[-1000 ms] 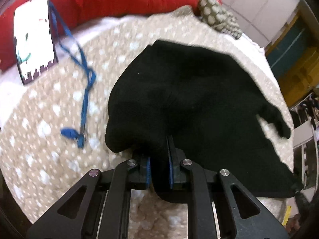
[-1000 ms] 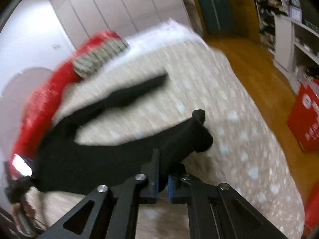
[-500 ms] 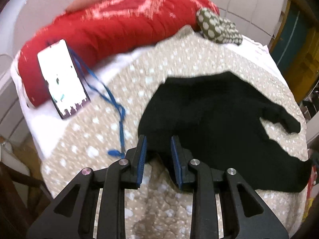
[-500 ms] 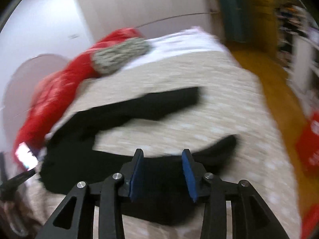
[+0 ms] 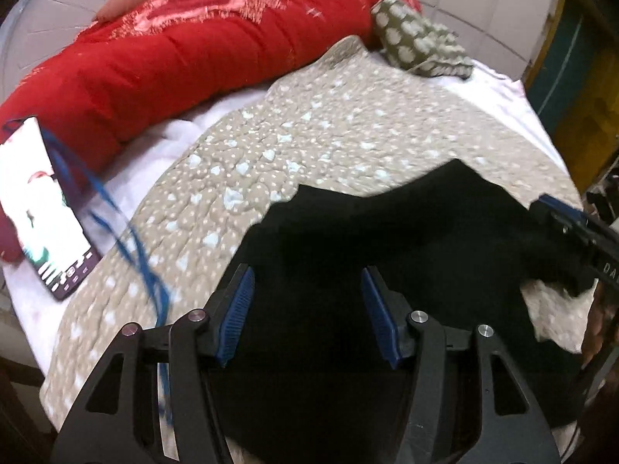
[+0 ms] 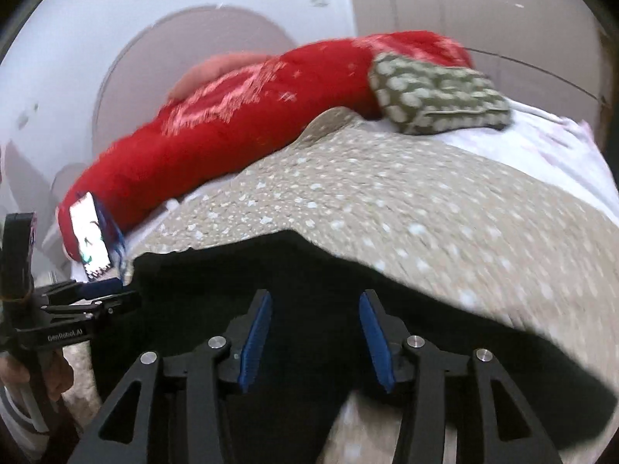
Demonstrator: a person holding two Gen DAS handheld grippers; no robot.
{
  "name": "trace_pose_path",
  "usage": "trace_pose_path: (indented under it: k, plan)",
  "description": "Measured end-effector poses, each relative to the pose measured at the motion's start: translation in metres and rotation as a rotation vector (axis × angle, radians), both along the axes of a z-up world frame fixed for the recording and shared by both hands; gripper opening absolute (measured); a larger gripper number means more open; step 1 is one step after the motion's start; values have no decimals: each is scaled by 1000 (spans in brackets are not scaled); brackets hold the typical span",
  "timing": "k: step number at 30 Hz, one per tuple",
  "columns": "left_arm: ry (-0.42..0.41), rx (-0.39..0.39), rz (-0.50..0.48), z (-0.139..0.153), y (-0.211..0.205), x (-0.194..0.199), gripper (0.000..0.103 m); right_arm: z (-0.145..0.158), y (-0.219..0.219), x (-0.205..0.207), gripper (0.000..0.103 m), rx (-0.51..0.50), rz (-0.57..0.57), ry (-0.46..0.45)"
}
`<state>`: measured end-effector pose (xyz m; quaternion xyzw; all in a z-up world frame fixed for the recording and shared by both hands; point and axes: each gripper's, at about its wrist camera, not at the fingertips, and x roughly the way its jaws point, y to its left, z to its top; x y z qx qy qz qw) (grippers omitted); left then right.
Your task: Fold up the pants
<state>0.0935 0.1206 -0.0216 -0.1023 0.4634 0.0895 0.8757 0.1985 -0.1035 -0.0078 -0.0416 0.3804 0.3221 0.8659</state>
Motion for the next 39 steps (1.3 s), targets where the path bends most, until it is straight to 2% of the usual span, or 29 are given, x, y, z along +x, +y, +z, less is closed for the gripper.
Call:
trace_pose_path:
  k: [3, 5, 8, 11, 13, 14, 16, 21, 25, 27, 30, 33, 34, 35, 36, 38, 39]
  plan:
    - [66, 0, 32, -18, 11, 19, 57, -12, 21, 34, 47, -21, 73, 19]
    - [95, -25, 35, -28, 14, 26, 57, -22, 30, 47, 48, -72, 114, 31]
    - [78, -17, 35, -34, 15, 27, 59, -44, 46, 66, 48, -170, 179, 60]
    - [70, 0, 41, -36, 14, 29, 64, -64, 51, 74, 48, -193, 210, 90]
    - [66, -3, 52, -37, 15, 30, 67, -64, 49, 72, 34, -164, 208, 71]
    - [66, -7, 54, -37, 15, 30, 67, -63, 47, 69, 18, -152, 203, 68]
    - [59, -16, 58, -33, 17, 28, 67, -57, 44, 60, 7, -147, 177, 43]
    - [-10, -23, 106, -6, 32, -2, 67, -14, 20, 8, 5, -86, 136, -54]
    - [-82, -19, 157, 21, 53, -35, 67, 26, -5, -80, 5, -41, 153, -156]
    - [-110, -23, 183, 32, 64, -53, 67, 34, -8, -127, 5, -14, 177, -177]
    - [-127, -36, 203, 38, 71, -72, 67, 17, 1, -197, 5, 11, 235, -128]
    - [-118, -34, 200, 35, 69, -82, 67, -25, 11, -219, 5, 25, 228, -14]
    - [-108, -34, 195, 33, 69, -83, 67, -46, 17, -220, 6, -18, 208, 53]
    - [-99, -35, 189, 31, 67, -85, 67, -52, 20, -220, 7, -41, 199, 85]
    - [-99, -33, 186, 31, 67, -87, 67, -51, 20, -221, 9, -41, 194, 96]
    - [-107, -34, 188, 32, 68, -92, 67, -32, 15, -222, 16, 49, 207, 88]
    - [-114, -41, 195, 33, 71, -95, 67, -20, 11, -222, 29, 112, 216, 79]
